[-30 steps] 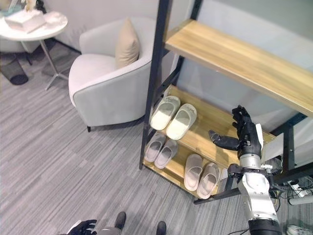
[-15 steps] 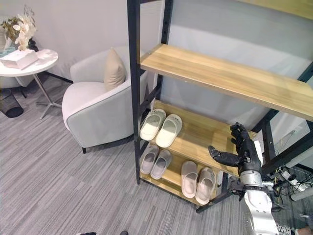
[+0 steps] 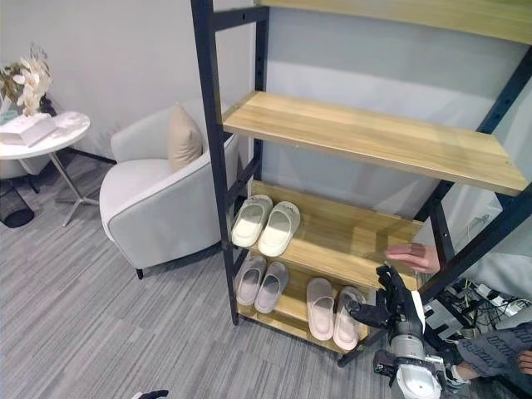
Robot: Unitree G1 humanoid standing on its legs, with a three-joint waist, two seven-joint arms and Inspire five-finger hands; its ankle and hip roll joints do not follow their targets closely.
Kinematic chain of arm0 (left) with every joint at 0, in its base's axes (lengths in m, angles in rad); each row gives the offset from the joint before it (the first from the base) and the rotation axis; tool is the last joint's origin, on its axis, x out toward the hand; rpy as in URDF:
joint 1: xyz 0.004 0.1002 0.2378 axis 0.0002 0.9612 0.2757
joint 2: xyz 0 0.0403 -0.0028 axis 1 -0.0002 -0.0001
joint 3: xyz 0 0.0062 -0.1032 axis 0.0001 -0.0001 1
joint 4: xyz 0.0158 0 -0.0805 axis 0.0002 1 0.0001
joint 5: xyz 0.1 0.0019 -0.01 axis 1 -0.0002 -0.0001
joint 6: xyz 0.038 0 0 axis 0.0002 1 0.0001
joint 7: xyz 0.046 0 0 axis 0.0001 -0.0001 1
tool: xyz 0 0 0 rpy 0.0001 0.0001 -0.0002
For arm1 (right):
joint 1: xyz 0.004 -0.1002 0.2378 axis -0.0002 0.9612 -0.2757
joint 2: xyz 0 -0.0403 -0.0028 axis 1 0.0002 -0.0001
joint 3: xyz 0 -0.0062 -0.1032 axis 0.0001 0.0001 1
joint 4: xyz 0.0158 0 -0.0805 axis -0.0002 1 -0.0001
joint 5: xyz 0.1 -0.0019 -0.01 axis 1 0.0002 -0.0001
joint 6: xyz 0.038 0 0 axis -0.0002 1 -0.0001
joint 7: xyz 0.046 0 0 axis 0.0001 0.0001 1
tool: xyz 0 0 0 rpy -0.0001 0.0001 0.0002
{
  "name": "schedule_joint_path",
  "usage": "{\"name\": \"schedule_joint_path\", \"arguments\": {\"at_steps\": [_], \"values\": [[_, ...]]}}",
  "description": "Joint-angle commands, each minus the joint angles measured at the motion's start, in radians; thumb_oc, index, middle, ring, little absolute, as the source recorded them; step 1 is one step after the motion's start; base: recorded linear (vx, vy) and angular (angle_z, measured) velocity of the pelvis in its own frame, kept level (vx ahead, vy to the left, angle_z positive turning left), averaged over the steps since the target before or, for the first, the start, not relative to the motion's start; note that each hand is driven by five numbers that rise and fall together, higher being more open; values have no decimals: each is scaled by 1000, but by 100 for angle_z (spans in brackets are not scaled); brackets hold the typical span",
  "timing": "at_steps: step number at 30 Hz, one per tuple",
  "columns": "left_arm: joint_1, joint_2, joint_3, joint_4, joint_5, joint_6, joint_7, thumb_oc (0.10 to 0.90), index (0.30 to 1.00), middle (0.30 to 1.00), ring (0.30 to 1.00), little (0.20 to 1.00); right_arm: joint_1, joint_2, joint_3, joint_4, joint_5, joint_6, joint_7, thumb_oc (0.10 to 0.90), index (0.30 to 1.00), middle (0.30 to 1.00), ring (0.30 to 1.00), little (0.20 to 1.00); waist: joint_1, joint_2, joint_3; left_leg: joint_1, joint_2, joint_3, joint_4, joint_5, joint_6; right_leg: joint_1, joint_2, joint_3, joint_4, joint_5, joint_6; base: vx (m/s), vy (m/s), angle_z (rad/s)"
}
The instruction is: Arrange the slippers neatly on the shoe rack.
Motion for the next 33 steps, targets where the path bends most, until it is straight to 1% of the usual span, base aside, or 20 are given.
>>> {"name": "schedule_joint_path", "arguments": {"at_steps": [1, 2, 3, 4, 5, 7, 8, 10, 12, 13, 14, 22, 24, 25, 27, 28, 29, 30, 31, 33], "values": [[-31, -38, -25, -47, 5, -67, 4, 800, 900, 900, 900, 900, -125, -50, -64, -40, -40, -90, -47, 800, 900, 900, 900, 900, 2, 52, 59, 48, -20, 17, 115, -202, 47, -87, -77, -11, 272, 54, 46, -141, 248, -13], [-21, -37, -23, -58, -5, -64, 9, 800, 900, 900, 900, 900, -146, -54, -16, -24, -33, -89, -31, 800, 900, 900, 900, 900, 17, 65, 93, 57, -17, 47, 127, -206, 60, -121, -111, -81, 350, 85, 30, -118, 208, -20], [-21, -37, -22, -58, -5, -64, 9, 800, 900, 900, 900, 900, -147, -55, -16, -24, -32, -89, -30, 800, 900, 900, 900, 900, 16, 65, 94, 58, -18, 48, 127, -207, 60, -122, -112, -80, 354, 83, 30, -58, 181, -81], [-16, -29, 1, -39, -21, -57, 4, 800, 900, 900, 900, 900, -131, -62, 28, -27, -20, -83, 17, 800, 900, 900, 900, 900, 22, 73, 104, 68, -8, 60, 128, -206, 65, -136, -94, -130, 410, 28, 9, 13, 69, -89], [-15, -29, 2, -39, -22, -57, 3, 800, 900, 900, 900, 900, -131, -63, 29, -26, -20, -83, 18, 800, 900, 900, 900, 900, 21, 72, 104, 70, -7, 59, 127, -207, 64, -137, -94, -130, 415, 24, 8, 25, 79, -89], [-27, -24, 16, 3, -21, -55, 5, 800, 900, 900, 900, 900, -108, -73, 50, 1, -8, -75, 51, 800, 900, 900, 900, 900, 11, 72, 109, 72, -6, 68, 129, -206, 70, -148, -31, -122, 445, -22, -6, 20, 17, -30], [-36, -25, 26, 44, -11, -53, 7, 800, 900, 900, 900, 900, -85, -88, 64, 44, -20, -65, 70, 800, 900, 900, 900, 900, -5, 73, 108, 70, -8, 87, 127, -201, 73, -166, 40, -134, 454, -68, -15, 25, 5, -21], [-46, -23, 27, 51, -13, -52, 8, 800, 900, 900, 900, 900, -76, -86, 75, 97, -40, -63, 61, 800, 900, 900, 900, 900, -12, 65, 108, 53, -15, 106, 143, -196, 63, -147, 88, -153, 404, -115, -27, 14, -21, -12], [-42, -24, 35, 60, -4, -52, 18, 800, 900, 900, 900, 900, -77, -89, 82, 152, -67, -58, 44, 800, 900, 900, 900, 900, -9, 62, 98, 48, -15, 125, 136, -188, 58, -115, 99, -167, 353, -138, -34, 10, -42, -32], [-42, -24, 35, 60, -4, -52, 18, 800, 900, 900, 900, 900, -77, -89, 83, 154, -67, -59, 44, 800, 900, 900, 900, 900, -9, 62, 98, 49, -15, 125, 135, -187, 58, -113, 101, -166, 350, -137, -34, 36, -88, -46], [-48, -28, 35, 75, -7, -47, 31, 800, 900, 900, 900, 900, -89, -83, 86, 224, -56, -56, 24, 800, 900, 900, 900, 900, -13, 65, 98, 49, -4, 137, 125, -181, 52, -127, 132, -114, 336, -139, -40, 27, -54, -43], [-44, -27, 22, 70, 6, -46, 52, 800, 900, 900, 900, 900, -89, -98, 131, 337, -91, -40, 5, 800, 900, 900, 900, 900, -18, 53, 82, 52, 24, 163, 159, -208, 21, -57, 185, -69, 196, -144, -62, 105, -149, -28], [-57, -17, 8, 49, 17, -50, 61, 800, 900, 900, 900, 900, -82, -85, 139, 342, -86, -42, -1, 800, 900, 900, 900, 900, -22, 31, 101, -18, 46, 197, 318, -211, -27, -15, 187, -75, 136, -138, -71, 24, -238, 4], [-72, -12, -12, 7, 17, -52, 70, 800, 900, 900, 900, 900, -76, -82, 142, 329, -71, -50, -8, 800, 900, 900, 900, 900, -25, 17, 129, -116, 97, 232, 492, -134, -73, 5, 182, -78, 116, -134, -92, -59, -160, 23], [-74, -9, -19, -16, 13, -53, 79, 800, 900, 900, 900, 900, -78, -81, 148, 323, -62, -52, -11, 800, 900, 900, 900, 900, -21, 16, 144, -165, 119, 234, 579, -108, -81, 9, 186, -81, 113, -132, -104, -24, -121, 26], [-77, -8, -34, -30, 19, -54, 84, 800, 900, 900, 900, 900, -85, -83, 160, 320, -60, -53, -14, 800, 900, 900, 900, 900, -18, 10, 152, -204, 143, 249, 615, -119, -65, 22, 186, -76, 101, -144, -110, 17, -89, 10], [-76, -8, -34, -30, 19, -54, 84, 800, 900, 900, 900, 900, -85, -83, 160, 320, -60, -53, -14, 800, 900, 900, 900, 900, -18, 10, 152, -205, 144, 249, 617, -121, -65, 21, 187, -76, 101, -144, -110, 116, -3, -11], [-79, -16, -37, -30, 19, -52, 90, 800, 900, 900, 900, 900, -95, -86, 168, 294, -54, -58, -12, 800, 900, 900, 900, 900, -17, 14, 146, -200, 177, 246, 503, -151, -51, 28, 184, -73, 92, -157, -101, 87, 43, -13], [-79, -16, -37, -30, 19, -52, 90, 800, 900, 900, 900, 900, -94, -86, 168, 293, -54, -58, -12, 800, 900, 900, 900, 900, -15, 12, 148, -193, 175, 249, 496, -148, -50, 30, 182, -71, 91, -158, -100, 135, 87, -16], [-78, -23, -46, -21, 18, -55, 96, 800, 900, 900, 900, 900, -109, -92, 176, 272, -46, -70, -18, 800, 900, 900, 900, 900, 3, 20, 149, -181, 176, 187, 338, -113, -53, 37, 187, -56, 95, -165, -91, 109, 104, -9]]}}
